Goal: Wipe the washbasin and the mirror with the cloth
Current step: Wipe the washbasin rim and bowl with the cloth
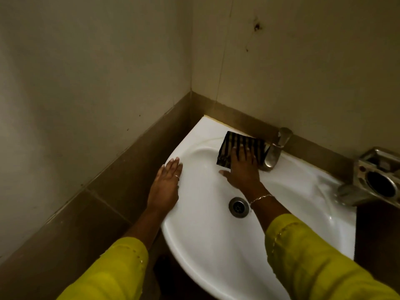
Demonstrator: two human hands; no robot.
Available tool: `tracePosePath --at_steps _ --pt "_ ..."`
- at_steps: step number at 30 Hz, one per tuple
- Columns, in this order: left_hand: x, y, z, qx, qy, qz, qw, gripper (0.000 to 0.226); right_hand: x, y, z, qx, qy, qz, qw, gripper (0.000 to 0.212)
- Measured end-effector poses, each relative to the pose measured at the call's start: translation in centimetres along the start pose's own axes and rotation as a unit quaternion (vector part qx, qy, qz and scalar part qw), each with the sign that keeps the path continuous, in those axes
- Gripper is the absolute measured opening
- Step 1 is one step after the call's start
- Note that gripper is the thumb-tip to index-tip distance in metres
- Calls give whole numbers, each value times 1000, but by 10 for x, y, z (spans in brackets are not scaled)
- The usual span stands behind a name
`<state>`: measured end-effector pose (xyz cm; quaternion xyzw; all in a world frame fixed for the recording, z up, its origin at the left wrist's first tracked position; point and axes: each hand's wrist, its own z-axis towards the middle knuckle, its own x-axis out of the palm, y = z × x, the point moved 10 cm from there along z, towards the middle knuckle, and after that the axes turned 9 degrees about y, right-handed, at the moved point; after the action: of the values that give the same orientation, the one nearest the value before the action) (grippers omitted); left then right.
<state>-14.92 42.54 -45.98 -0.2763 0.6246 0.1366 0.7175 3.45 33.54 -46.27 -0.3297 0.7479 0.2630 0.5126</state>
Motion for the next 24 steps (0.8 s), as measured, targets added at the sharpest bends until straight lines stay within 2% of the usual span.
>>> tracePosePath --at_steps 2,7,14,16,20,24 --pt "-1 0 0 -3 0 -9 1000 72 -18 3 1 -7 -60 32 998 75" --pt "-4 -1 0 0 -1 -4 1000 75 -11 -1 12 -29 -58 16 998 70" --pt "-3 1 -1 -7 -1 1 1000 63 -7 -10 -4 -24 -158 23 987 59" --pt "-4 0 0 0 -8 2 1000 63 -8 -10 -1 -5 -151 19 988 55" --pt "-3 0 -1 -6 -3 -9 1000 74 -14 -16 21 22 -118 35 992 66" --pt "-5 0 -2 -5 2 2 1000 63 -10 -17 33 17 -94 38 995 77"
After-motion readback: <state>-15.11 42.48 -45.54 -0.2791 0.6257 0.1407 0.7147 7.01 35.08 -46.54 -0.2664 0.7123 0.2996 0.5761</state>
